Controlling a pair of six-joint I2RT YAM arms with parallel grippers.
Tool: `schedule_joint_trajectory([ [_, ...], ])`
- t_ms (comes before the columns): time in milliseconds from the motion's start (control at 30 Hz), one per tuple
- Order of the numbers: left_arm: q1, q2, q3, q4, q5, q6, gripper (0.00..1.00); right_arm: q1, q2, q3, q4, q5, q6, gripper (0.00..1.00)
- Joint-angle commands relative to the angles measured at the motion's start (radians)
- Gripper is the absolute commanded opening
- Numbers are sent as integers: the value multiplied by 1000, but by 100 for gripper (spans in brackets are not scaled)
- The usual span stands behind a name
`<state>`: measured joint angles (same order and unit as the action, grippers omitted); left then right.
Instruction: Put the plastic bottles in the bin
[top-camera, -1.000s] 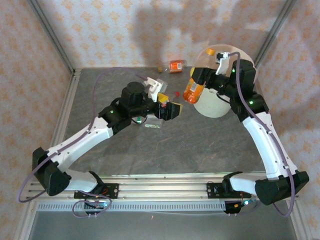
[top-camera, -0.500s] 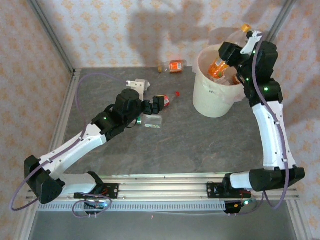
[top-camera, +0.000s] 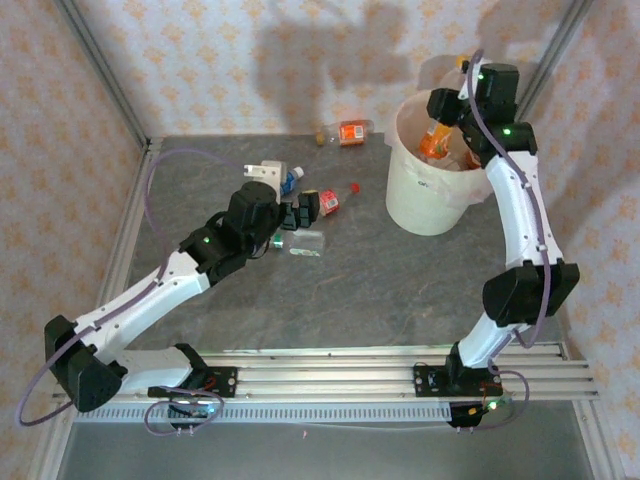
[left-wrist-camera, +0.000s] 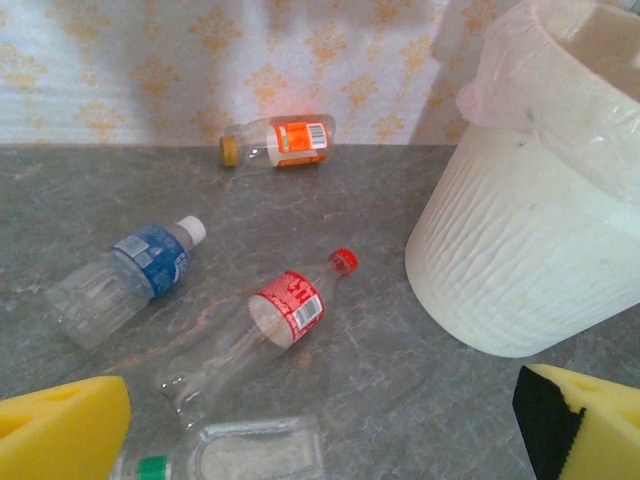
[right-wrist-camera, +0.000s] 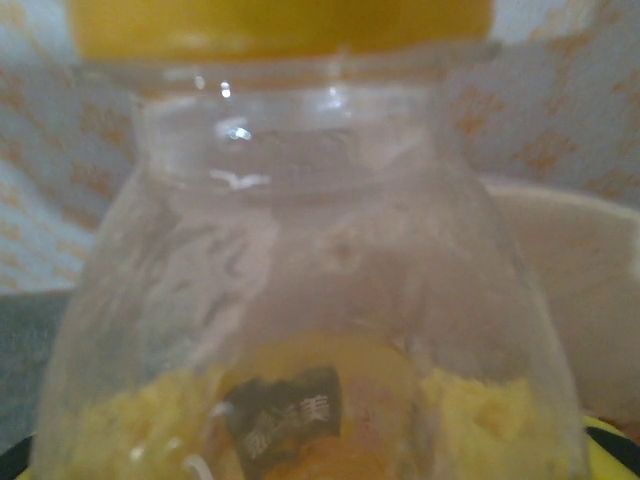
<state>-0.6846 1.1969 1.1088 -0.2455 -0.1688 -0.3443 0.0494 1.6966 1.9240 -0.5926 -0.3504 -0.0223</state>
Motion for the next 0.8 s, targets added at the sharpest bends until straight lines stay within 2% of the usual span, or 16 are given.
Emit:
schedule_joint_trajectory([
  [0, 7, -44, -38, -34, -51, -18, 100, -3, -3, 23, -75, -90, -54, 47],
  [100, 8, -55, -52, -54, -71, -19, 100, -3, -2, 0, -99, -136, -81, 47],
  [267, 10, -55, -55, -59, -78, -26, 100, -3, -3, -32, -130, -122, -130, 50],
  [367, 10, -48, -53, -52, -75, -28, 100, -3, 9, -23, -178, -162, -164, 54],
  [533, 10, -26, -36, -53, -68, -22, 100, -3, 17, -17, -208, -193, -174, 79],
  [767, 10, -8, -23, -57, -65, -22, 100, -3, -14, -13, -169, -145, -143, 91],
])
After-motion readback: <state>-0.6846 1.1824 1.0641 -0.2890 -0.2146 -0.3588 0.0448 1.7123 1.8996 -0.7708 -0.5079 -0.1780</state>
